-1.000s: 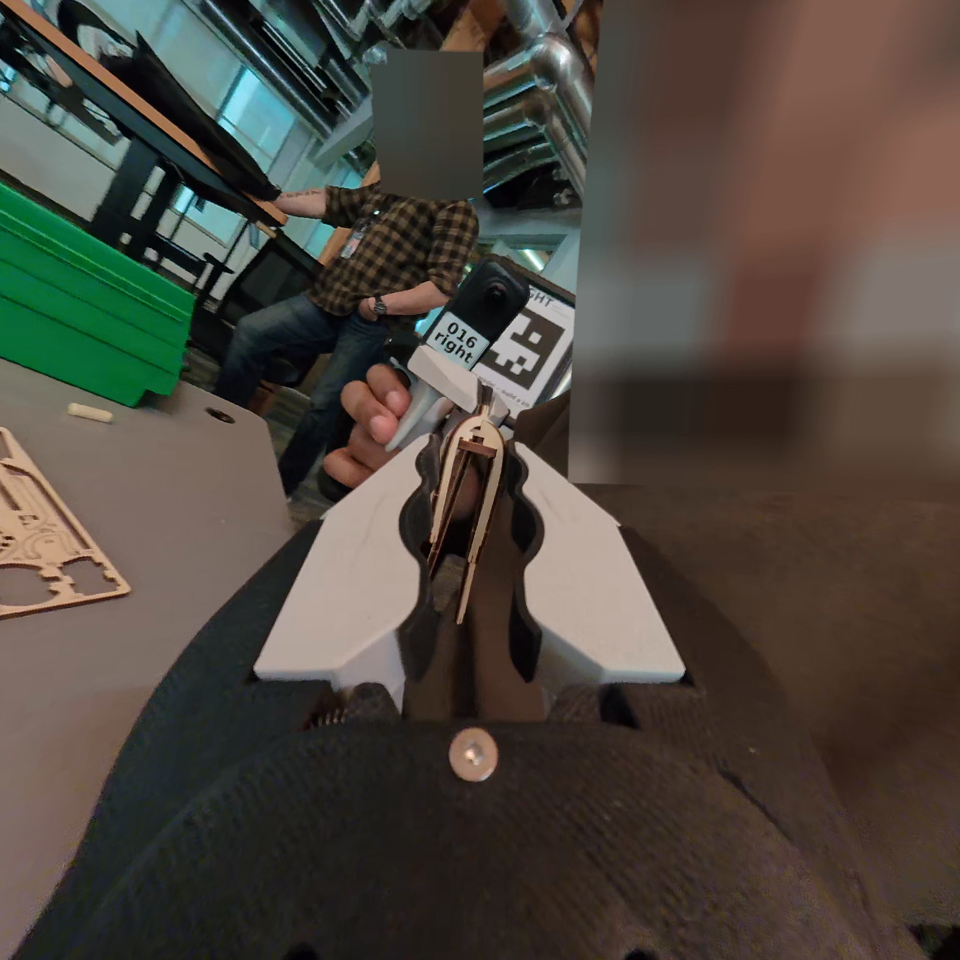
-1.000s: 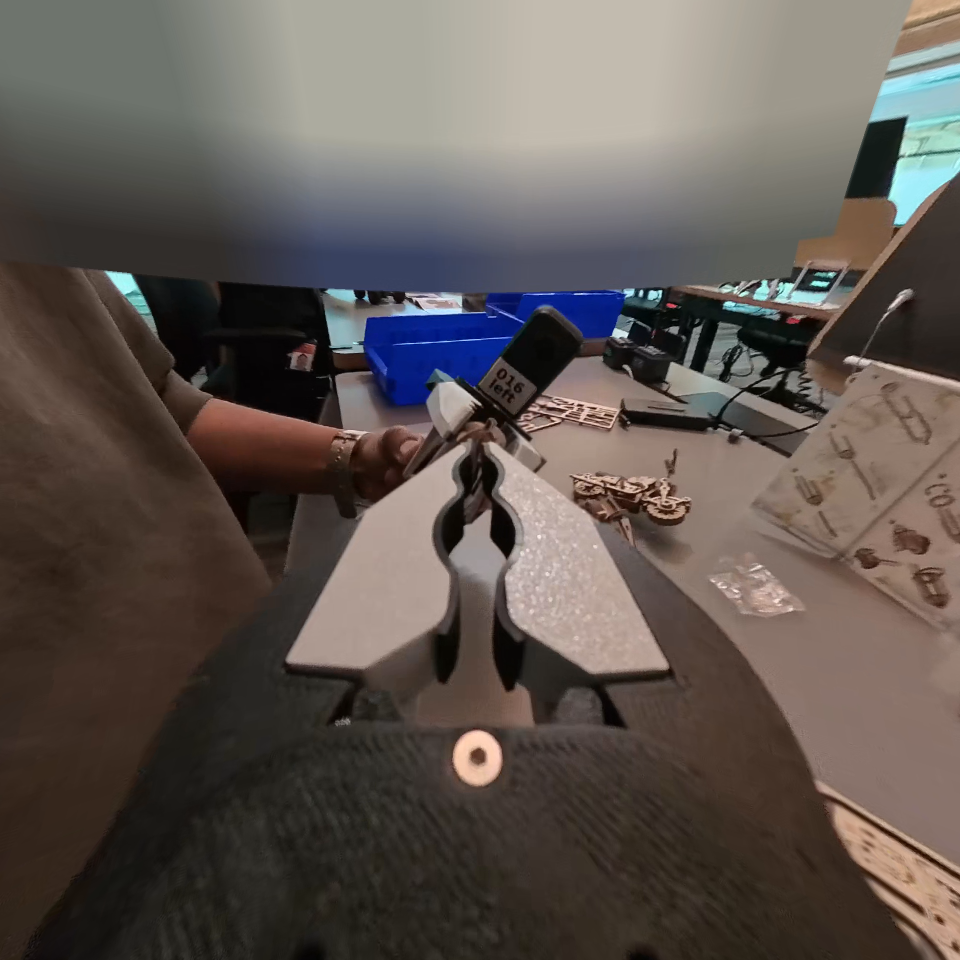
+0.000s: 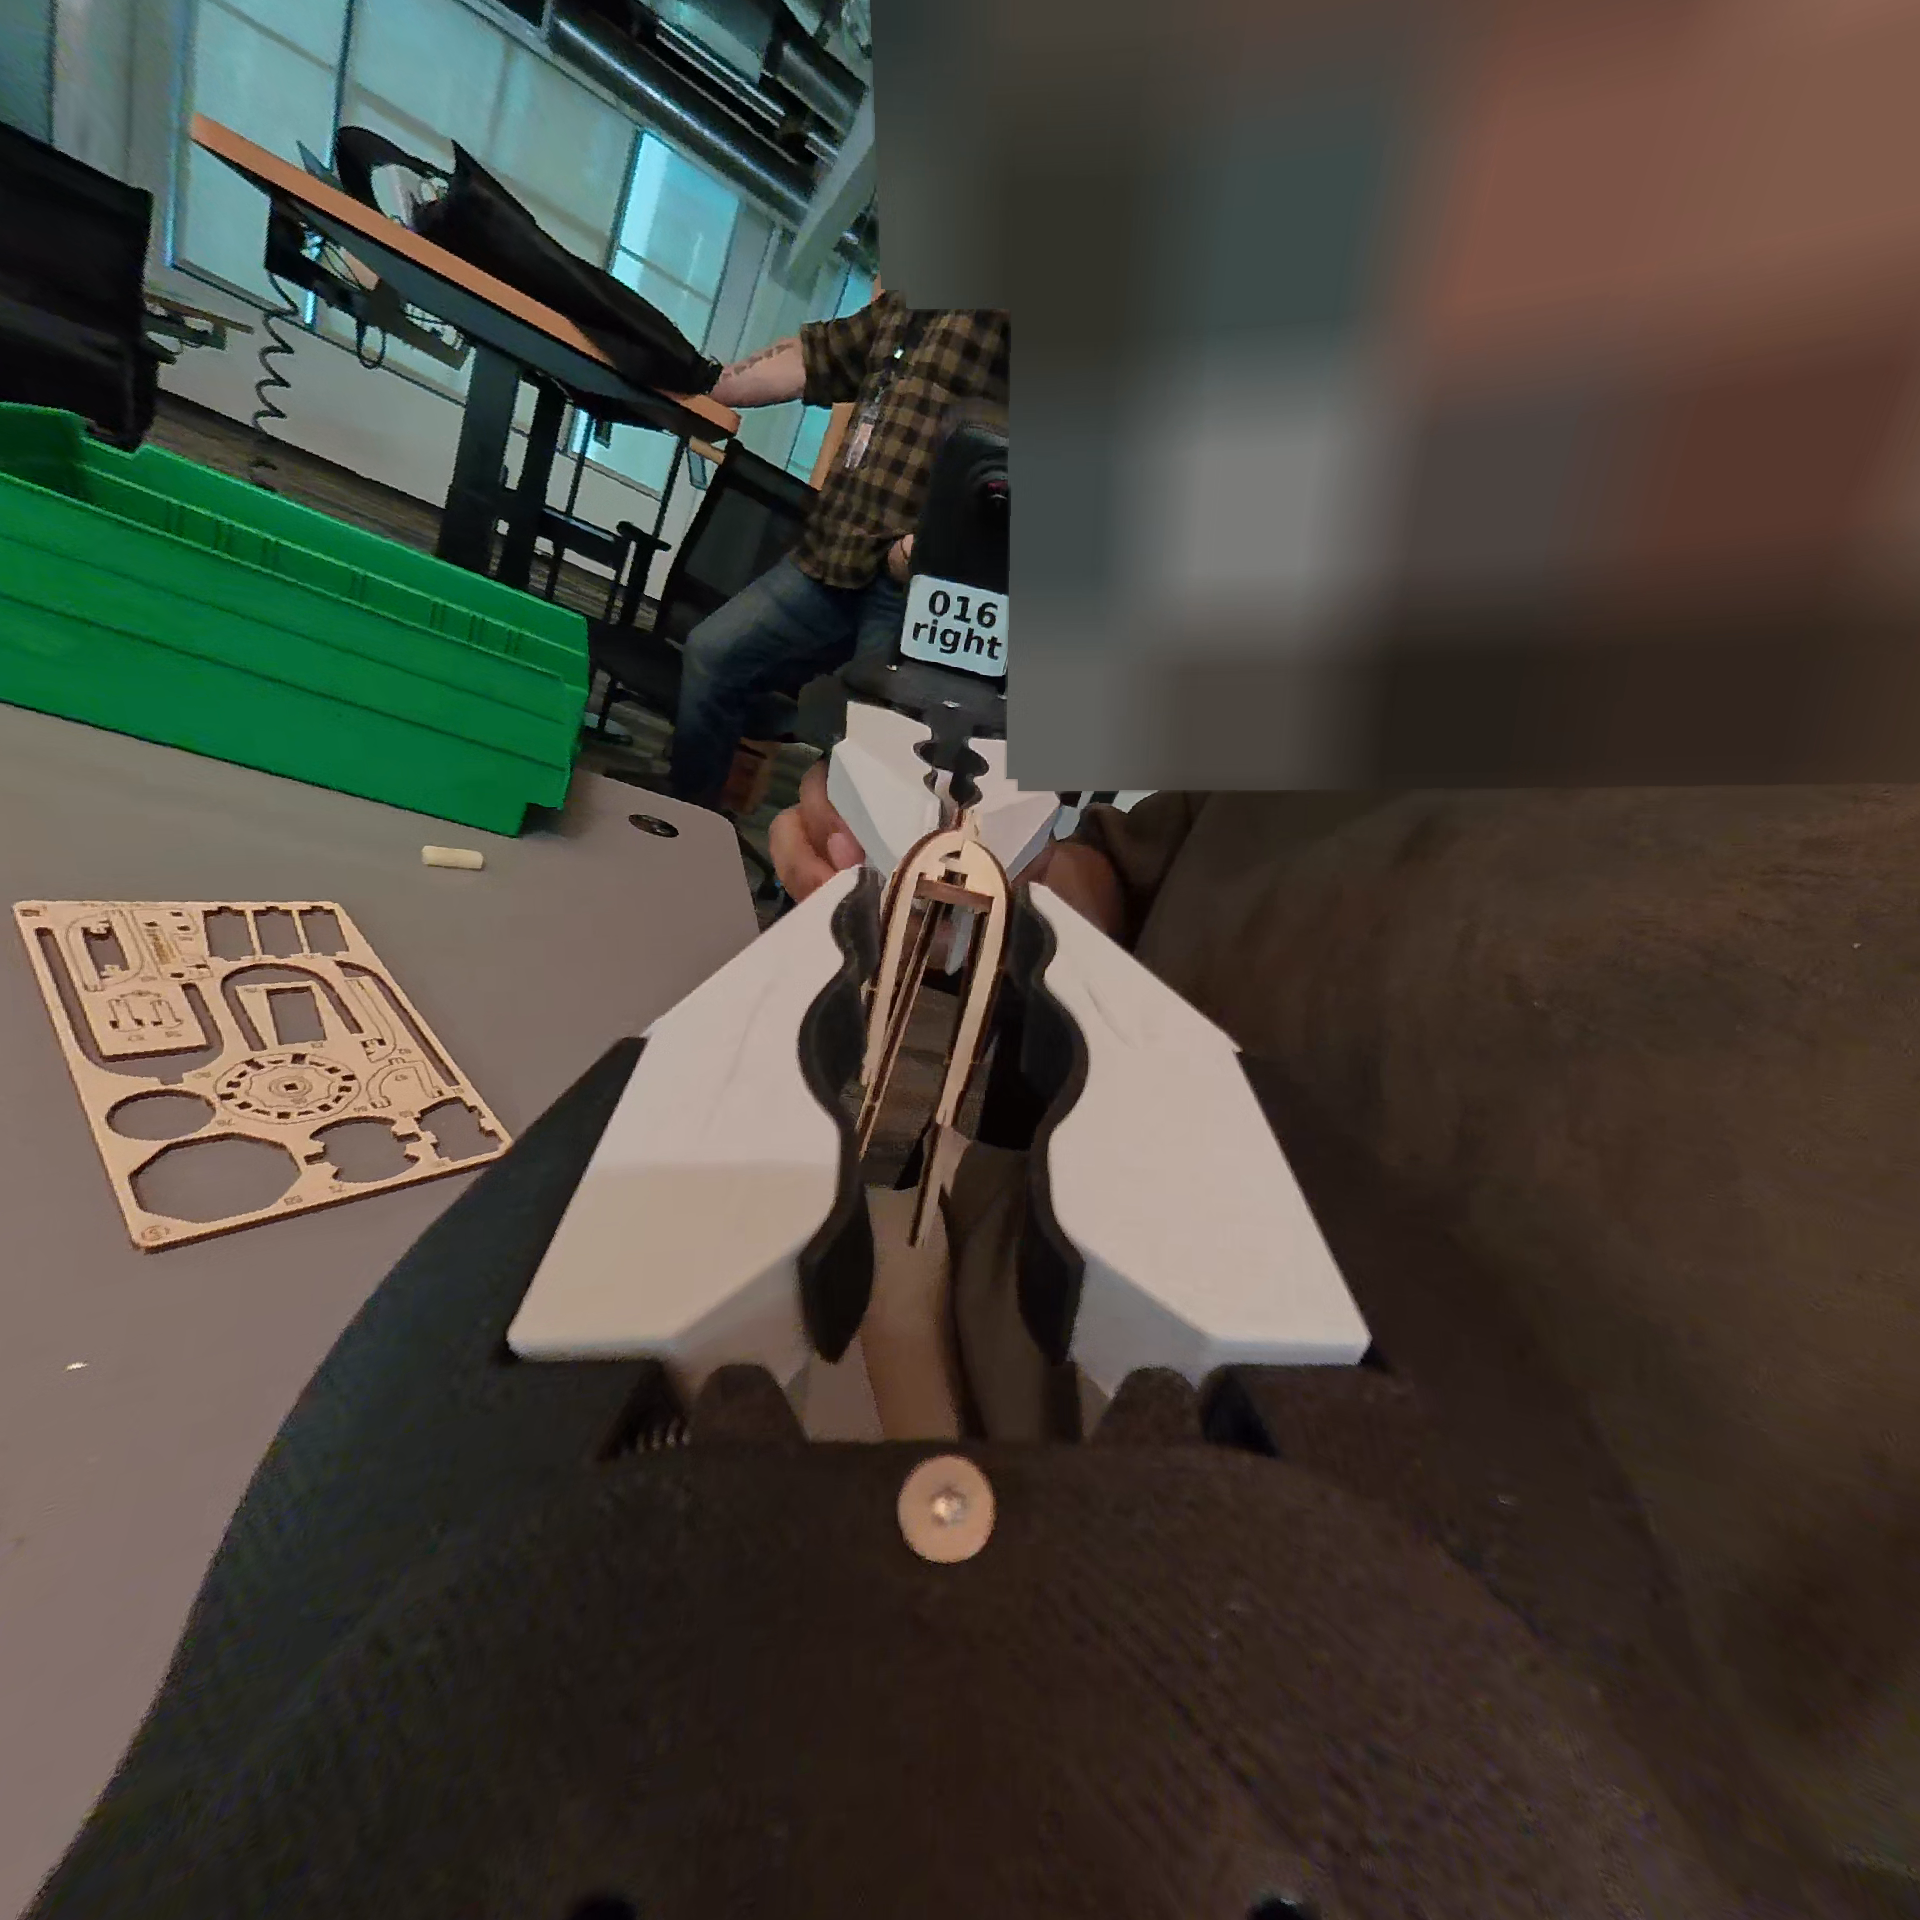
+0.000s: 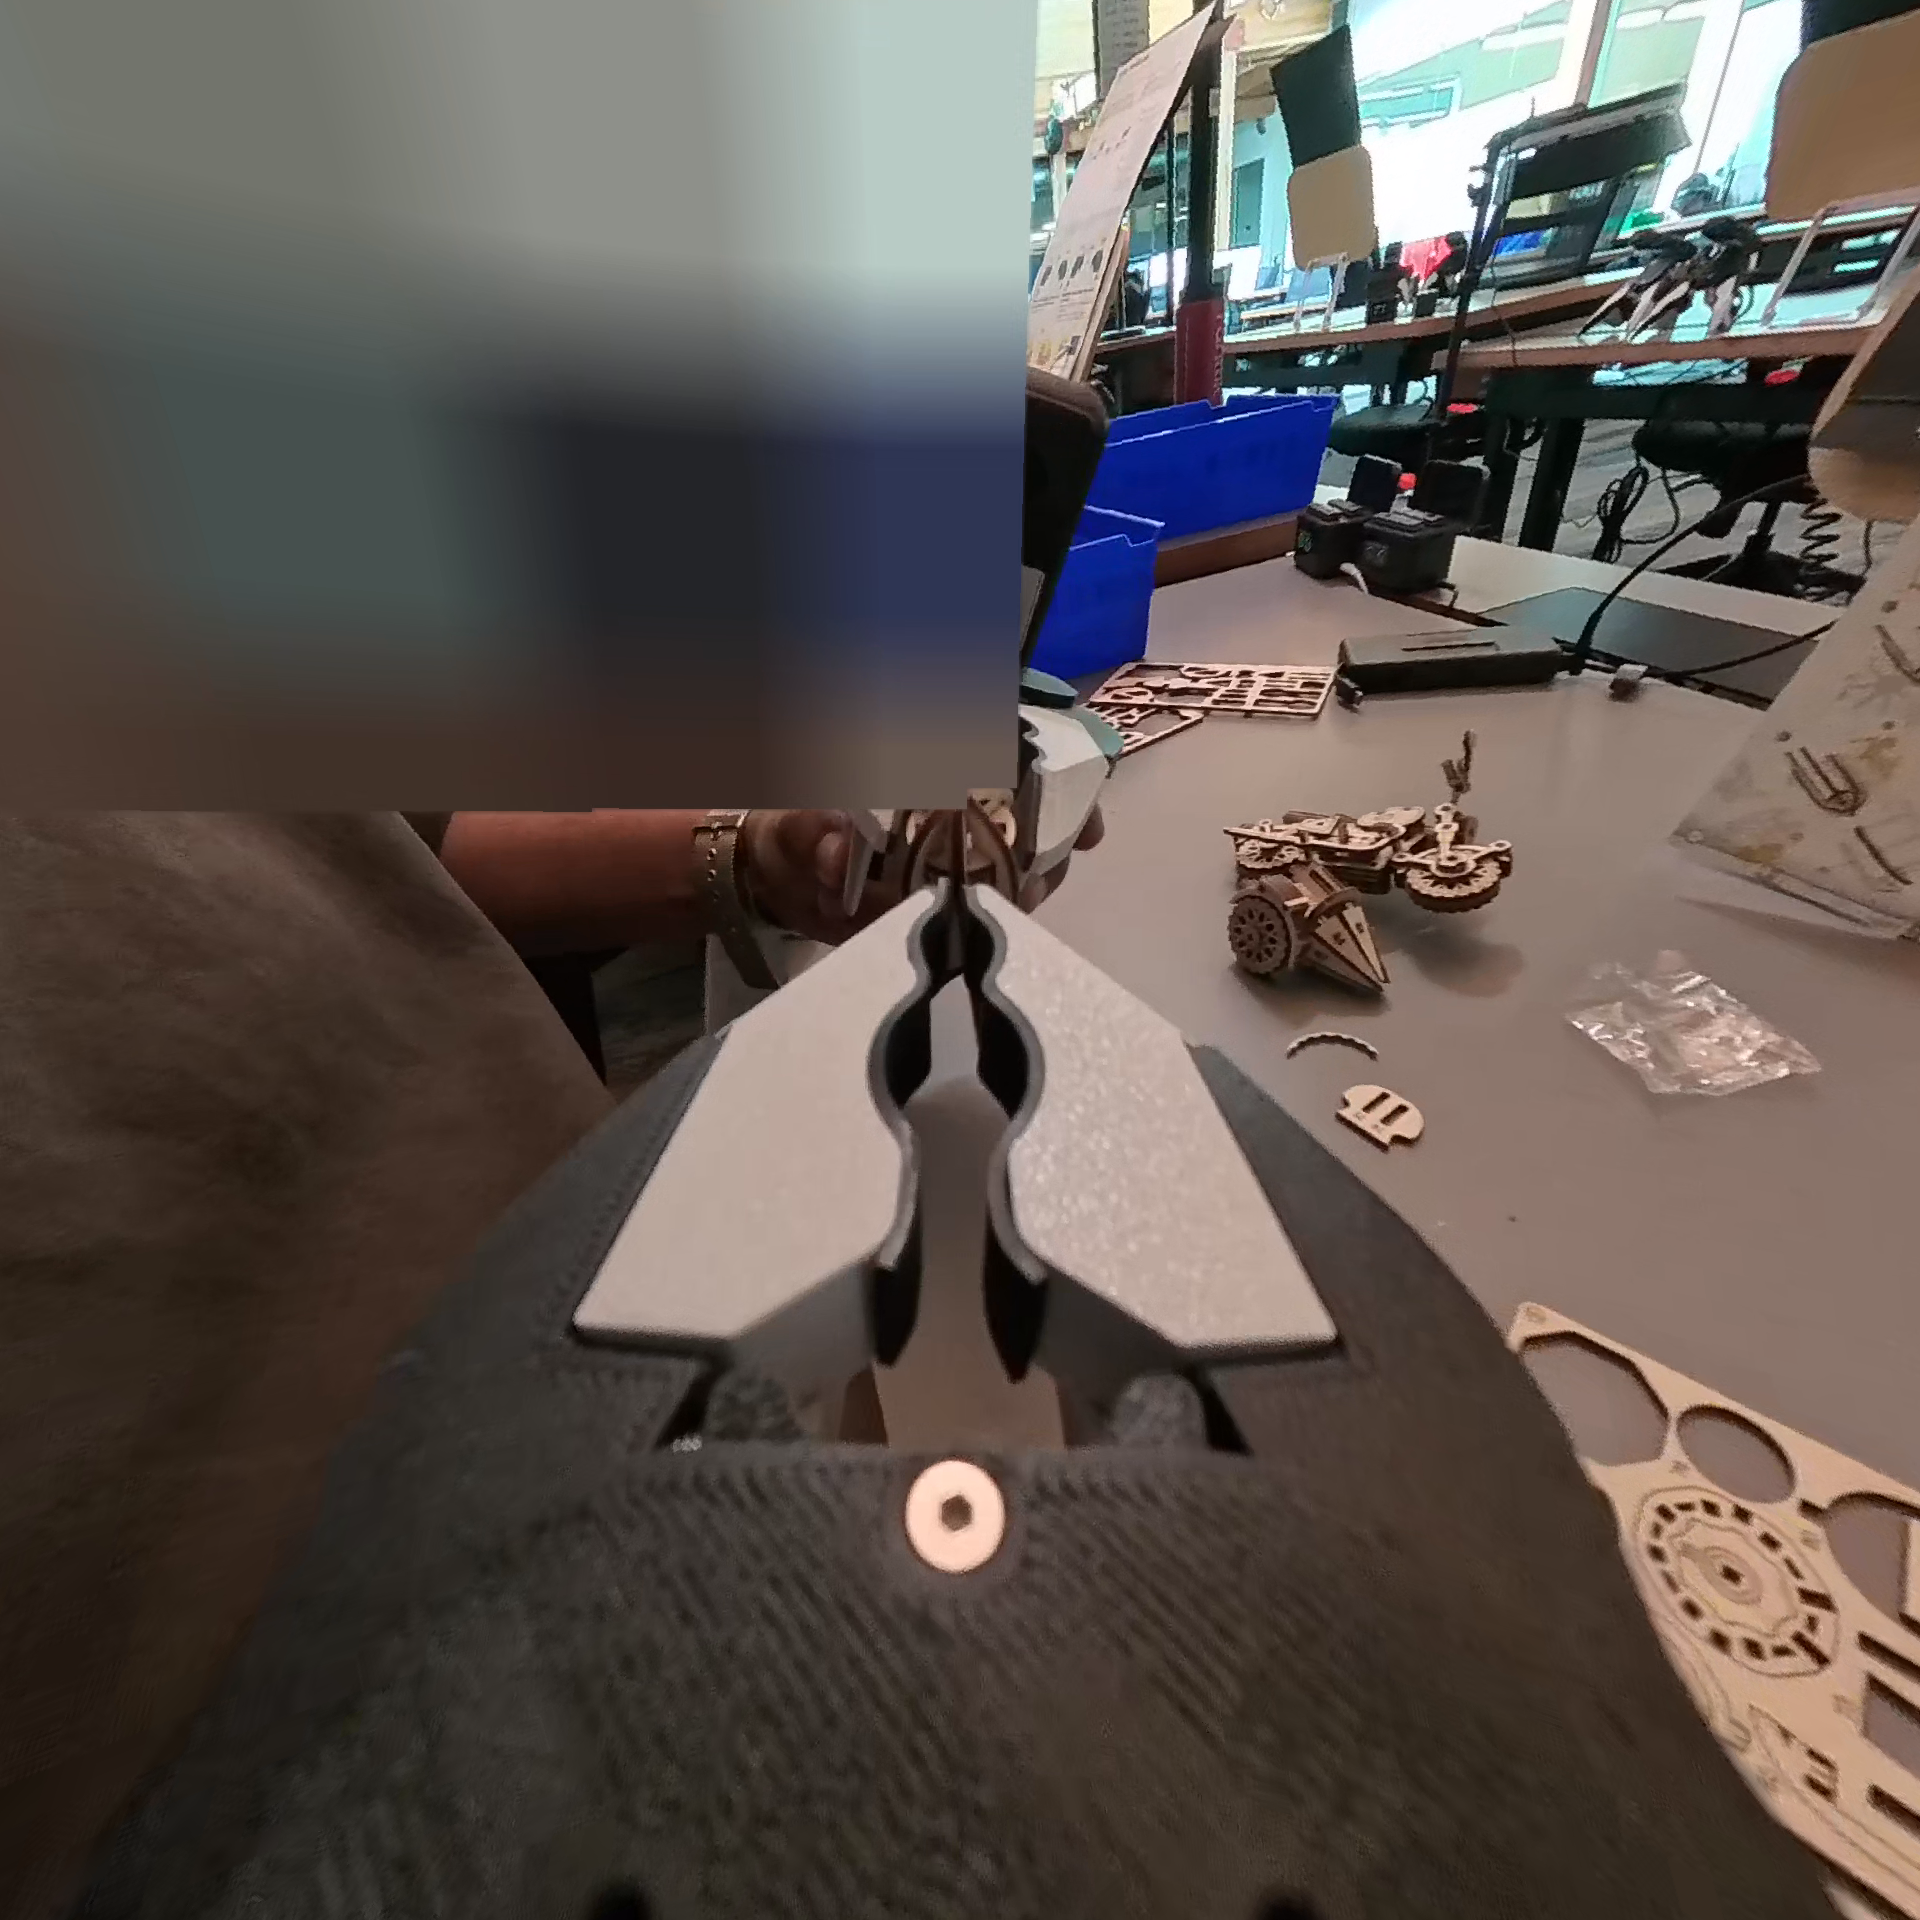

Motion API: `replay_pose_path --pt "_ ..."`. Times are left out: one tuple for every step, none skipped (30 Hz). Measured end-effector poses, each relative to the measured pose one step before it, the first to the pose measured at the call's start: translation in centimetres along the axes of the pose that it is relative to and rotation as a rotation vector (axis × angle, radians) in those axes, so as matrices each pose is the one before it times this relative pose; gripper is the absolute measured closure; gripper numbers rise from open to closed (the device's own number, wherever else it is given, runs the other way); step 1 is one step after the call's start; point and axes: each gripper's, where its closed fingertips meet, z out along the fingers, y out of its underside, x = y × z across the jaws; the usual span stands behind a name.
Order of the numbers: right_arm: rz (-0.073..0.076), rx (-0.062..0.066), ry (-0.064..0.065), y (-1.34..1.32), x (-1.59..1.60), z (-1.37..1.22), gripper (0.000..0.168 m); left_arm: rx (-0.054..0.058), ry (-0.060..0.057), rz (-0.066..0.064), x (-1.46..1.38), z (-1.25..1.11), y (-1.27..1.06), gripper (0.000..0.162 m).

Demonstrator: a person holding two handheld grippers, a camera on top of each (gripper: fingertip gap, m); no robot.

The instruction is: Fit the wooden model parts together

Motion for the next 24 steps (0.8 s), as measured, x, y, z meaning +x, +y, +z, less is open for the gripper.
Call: replay_pose_path --pt "0.0104 -0.0018 0.0021 0.029 0.047 0.01 0.168 -0.0004 -0.0058 0.0053 -0.045 -0.011 -0.007 0.139" --pt "0.0094 -0.0021 0.0019 0.033 0.038 0.013 0.168 -0.0014 -0.0051 0.0049 -0.041 0.0 0.006 0.139" --pt "0.0088 -0.0028 0.0025 0.05 0.066 0.004 0.168 -0.0025 -0.006 0.0059 -0.053 -0.004 0.025 0.139" --pt "0.0082 -0.0023 0.0038 0.045 0.085 -0.006 0.168 -0.0032 -0.0085 0.008 -0.074 0.014 0.03 0.139" --pt "0.0085 -0.0006 0.0041 0.021 0.1 -0.02 0.168 -0.0058 -0.0083 0.0073 -0.07 0.016 0.077 0.139" --pt "0.009 -0.0013 0.0022 0.036 0.081 -0.019 0.168 -0.0041 -0.0071 0.0075 -0.054 0.005 0.049 0.138" --pt "0.0102 -0.0019 0.0016 0.022 0.069 -0.02 0.168 -0.0027 -0.0075 0.0065 -0.062 0.01 0.024 0.138" --pt "0.0117 0.001 0.0017 -0.01 0.075 -0.026 0.168 -0.0079 -0.0079 0.0077 -0.067 0.032 0.119 0.138" --pt "0.0102 0.0025 -0.0012 -0.029 0.029 -0.024 0.168 -0.0054 -0.0059 0.0101 -0.023 0.019 0.071 0.138" --pt "0.0083 0.0018 -0.0028 0.002 0.003 -0.005 0.168 0.0014 -0.0029 0.0037 0.006 0.019 -0.032 0.139" --pt "0.0074 -0.0007 -0.0017 0.039 0.006 0.012 0.168 0.0011 -0.0036 0.0009 -0.026 -0.002 -0.047 0.139" --pt "0.0018 0.0002 -0.0025 0.038 -0.018 0.037 0.168 0.0002 -0.0018 0.0042 -0.011 -0.024 -0.021 0.139" --pt "-0.0074 0.0004 -0.0022 0.036 -0.032 0.042 0.168 -0.0007 0.001 -0.0001 0.01 -0.04 0.004 0.139" --pt "-0.0157 -0.0027 -0.0016 0.063 -0.035 0.053 0.168 0.0015 0.0026 -0.0045 0.001 -0.04 -0.032 0.139" --pt "-0.0203 -0.0059 -0.0026 0.088 -0.088 0.073 0.168 0.0068 0.009 -0.0062 0.086 -0.045 -0.108 0.139" --pt "-0.0228 -0.0073 -0.0011 0.083 -0.099 0.062 0.167 0.0125 0.0122 -0.0108 0.122 -0.025 -0.187 0.138" --pt "-0.0222 -0.0044 0.0008 0.027 -0.112 0.032 0.162 0.0134 0.0102 -0.0082 0.114 -0.024 -0.199 0.139" --pt "-0.0202 0.0054 -0.0052 -0.144 -0.199 -0.029 0.161 0.0079 0.0056 -0.0044 0.069 -0.03 -0.121 0.139" --pt "-0.0157 0.0155 -0.0033 -0.312 -0.188 -0.094 0.161 -0.0016 0.0015 -0.0016 0.012 -0.021 0.022 0.139" --pt "-0.0127 0.0198 0.0002 -0.393 -0.09 -0.141 0.162 -0.0082 -0.0027 0.0018 -0.027 -0.013 0.121 0.139" --pt "-0.0134 0.0214 -0.0042 -0.424 -0.123 -0.151 0.162 -0.0081 -0.0032 0.0018 -0.046 0.014 0.12 0.139" --pt "-0.016 0.0206 -0.0041 -0.413 -0.093 -0.148 0.162 -0.0022 0.0004 -0.0022 -0.007 0.016 0.058 0.139" --pt "-0.0211 0.0161 -0.0012 -0.325 -0.052 -0.116 0.158 0.0044 0.0016 -0.0101 -0.042 0.034 -0.041 0.139" --pt "-0.0291 0.0081 0.0006 -0.169 -0.012 -0.069 0.152 0.0104 -0.0079 -0.0213 -0.243 0.009 -0.091 0.139"
